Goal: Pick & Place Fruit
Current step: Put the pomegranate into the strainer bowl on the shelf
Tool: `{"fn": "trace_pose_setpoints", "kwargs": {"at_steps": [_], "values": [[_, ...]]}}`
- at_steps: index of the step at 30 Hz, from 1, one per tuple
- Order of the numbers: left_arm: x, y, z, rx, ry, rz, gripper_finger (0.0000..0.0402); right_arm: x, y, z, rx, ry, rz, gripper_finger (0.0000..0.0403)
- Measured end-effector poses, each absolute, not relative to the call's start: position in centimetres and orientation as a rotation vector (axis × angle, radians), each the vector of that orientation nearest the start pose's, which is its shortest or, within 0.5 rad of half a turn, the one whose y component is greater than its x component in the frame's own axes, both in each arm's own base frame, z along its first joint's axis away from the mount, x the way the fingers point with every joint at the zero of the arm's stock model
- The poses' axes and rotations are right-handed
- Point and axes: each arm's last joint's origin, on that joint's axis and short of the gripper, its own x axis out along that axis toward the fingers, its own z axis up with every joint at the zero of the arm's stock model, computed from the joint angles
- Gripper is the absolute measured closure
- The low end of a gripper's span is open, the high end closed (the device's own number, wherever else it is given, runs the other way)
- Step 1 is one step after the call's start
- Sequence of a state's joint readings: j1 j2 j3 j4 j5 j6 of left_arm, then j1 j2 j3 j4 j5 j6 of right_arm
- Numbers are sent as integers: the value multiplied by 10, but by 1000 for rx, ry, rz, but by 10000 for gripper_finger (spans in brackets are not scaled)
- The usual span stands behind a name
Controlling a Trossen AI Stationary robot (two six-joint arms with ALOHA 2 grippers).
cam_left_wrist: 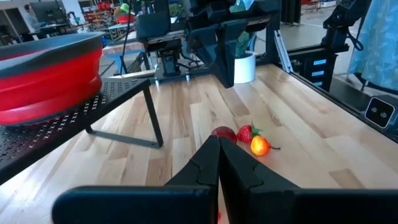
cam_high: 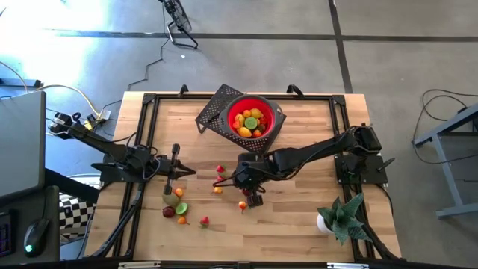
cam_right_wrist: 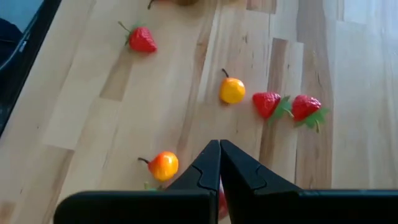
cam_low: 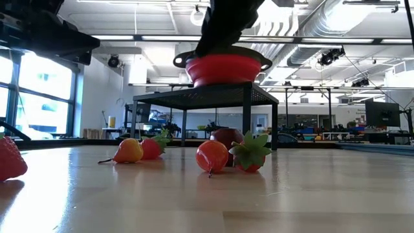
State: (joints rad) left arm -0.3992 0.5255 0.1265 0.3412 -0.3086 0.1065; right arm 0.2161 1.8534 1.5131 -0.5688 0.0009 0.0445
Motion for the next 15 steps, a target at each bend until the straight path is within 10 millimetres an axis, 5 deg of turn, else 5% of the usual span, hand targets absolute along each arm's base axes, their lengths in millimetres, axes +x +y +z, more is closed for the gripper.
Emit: {"fn": "trace_pose_setpoints", "kwargs": {"at_steps": [6, 15], "values": [[129, -45, 191, 125, 49, -94, 401, 398, 88, 245, -43, 943, 178, 336], [129, -45, 191, 121, 50, -94, 401, 402, 89, 235, 10, 966, 148, 114]]}}
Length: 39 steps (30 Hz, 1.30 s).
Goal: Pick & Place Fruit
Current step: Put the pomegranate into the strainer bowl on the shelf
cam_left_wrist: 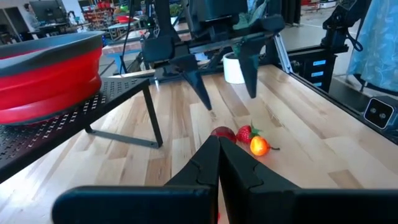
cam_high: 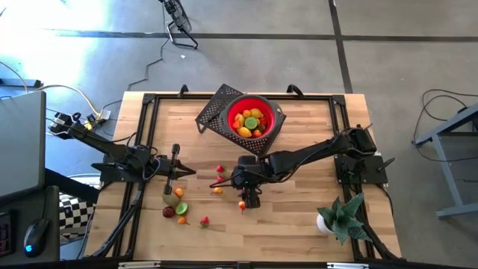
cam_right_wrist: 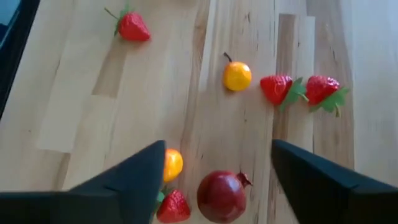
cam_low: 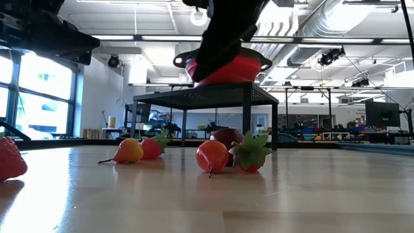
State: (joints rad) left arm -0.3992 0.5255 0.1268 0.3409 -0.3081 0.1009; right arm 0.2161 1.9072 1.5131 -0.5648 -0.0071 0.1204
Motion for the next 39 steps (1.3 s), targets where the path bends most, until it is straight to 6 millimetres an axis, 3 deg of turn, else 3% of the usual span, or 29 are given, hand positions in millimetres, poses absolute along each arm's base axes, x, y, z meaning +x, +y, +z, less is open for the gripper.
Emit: {"fn": "trace_pose_setpoints", "kwargs": {"at_steps": [3, 7, 20, 33, 39], "values": [[129, -45, 191, 121, 49, -94, 402, 402, 88, 236, 35, 970, 130, 69], [129, -45, 191, 121, 50, -94, 401, 403, 89, 232, 87, 977, 97, 48], [129, -45, 190, 123, 57, -95, 402, 402, 86, 210, 91, 1087, 38, 83], [129, -45, 190, 122, 56, -95, 402, 389, 81, 178, 92, 1129, -66, 85], [129, -45, 190, 122, 56, -95, 402, 389, 83, 172, 140, 1108, -36, 85]]}}
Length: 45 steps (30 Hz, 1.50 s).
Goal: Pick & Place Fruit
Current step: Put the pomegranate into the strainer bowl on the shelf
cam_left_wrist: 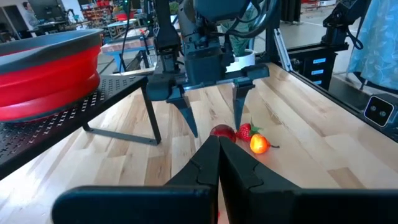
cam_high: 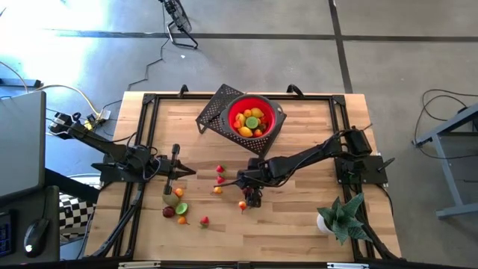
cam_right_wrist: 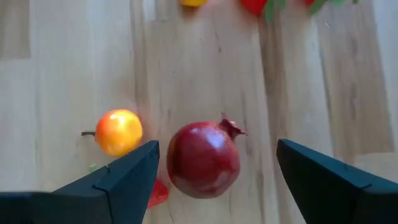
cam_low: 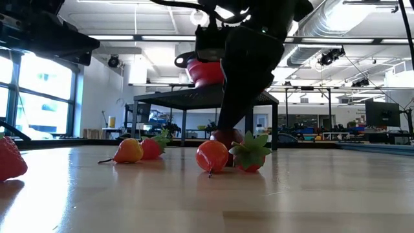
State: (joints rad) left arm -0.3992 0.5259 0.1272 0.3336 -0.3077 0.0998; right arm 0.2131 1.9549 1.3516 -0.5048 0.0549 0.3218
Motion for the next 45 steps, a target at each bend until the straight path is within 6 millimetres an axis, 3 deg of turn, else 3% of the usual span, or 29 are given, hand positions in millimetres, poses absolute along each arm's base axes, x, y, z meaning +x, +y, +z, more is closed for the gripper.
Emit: {"fn": "trace_pose_setpoints", "kwargs": {"at_steps": [14, 22, 37, 45], "values": [[129, -45, 190, 122, 57, -95, 402, 389, 86, 170, 165, 1100, -29, 85], [129, -45, 190, 122, 57, -95, 402, 389, 103, 146, 127, 1149, -4, 85], [129, -45, 190, 124, 63, -95, 402, 391, 102, 147, 135, 1133, -10, 86], [129, -45, 189, 127, 69, -95, 402, 392, 102, 147, 138, 1121, -7, 121]]}}
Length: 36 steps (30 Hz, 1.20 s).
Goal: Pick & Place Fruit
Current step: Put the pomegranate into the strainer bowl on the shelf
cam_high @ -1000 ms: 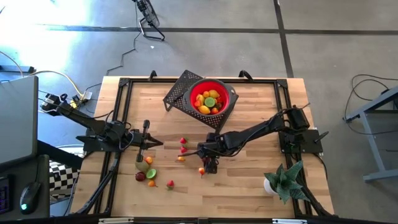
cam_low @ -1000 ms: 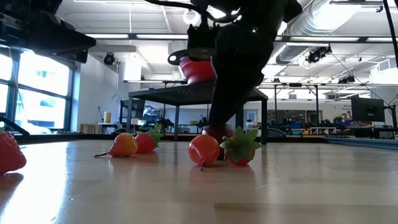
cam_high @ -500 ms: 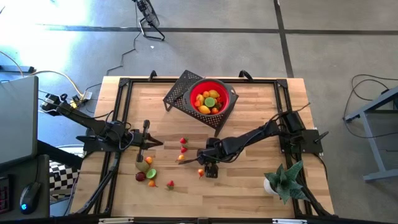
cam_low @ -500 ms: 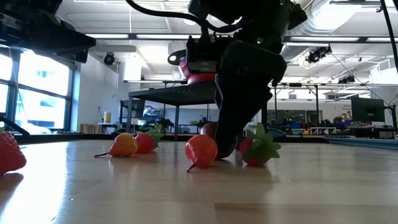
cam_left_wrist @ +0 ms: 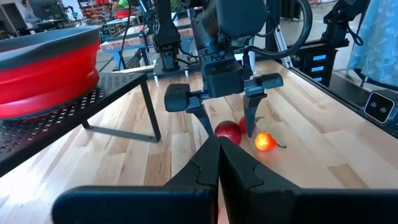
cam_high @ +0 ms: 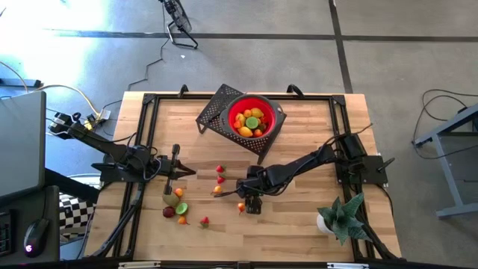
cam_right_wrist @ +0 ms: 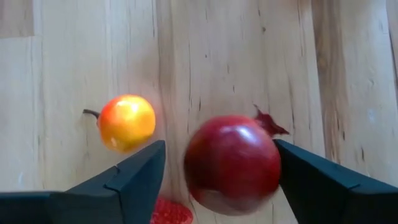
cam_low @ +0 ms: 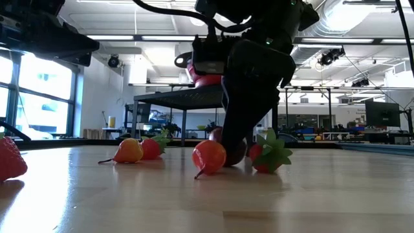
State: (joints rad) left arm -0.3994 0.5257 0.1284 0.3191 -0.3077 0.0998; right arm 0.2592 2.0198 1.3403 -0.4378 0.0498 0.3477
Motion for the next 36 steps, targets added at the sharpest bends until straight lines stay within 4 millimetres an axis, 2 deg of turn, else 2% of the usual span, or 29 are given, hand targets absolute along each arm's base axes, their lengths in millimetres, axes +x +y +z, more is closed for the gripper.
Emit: {"fn": "trace_pose_setpoints", "kwargs": {"at_steps": [14, 22, 28, 36], "values": [[129, -45, 189, 127, 69, -95, 402, 392, 103, 147, 143, 1121, 0, 199], [129, -45, 189, 127, 69, -95, 402, 390, 102, 158, 141, 1106, 1, 200], [128, -45, 188, 129, 76, -96, 402, 383, 96, 191, 154, 1032, 1, 202], [128, -45, 188, 130, 78, -95, 402, 363, 87, 261, 167, 810, -30, 202]]}}
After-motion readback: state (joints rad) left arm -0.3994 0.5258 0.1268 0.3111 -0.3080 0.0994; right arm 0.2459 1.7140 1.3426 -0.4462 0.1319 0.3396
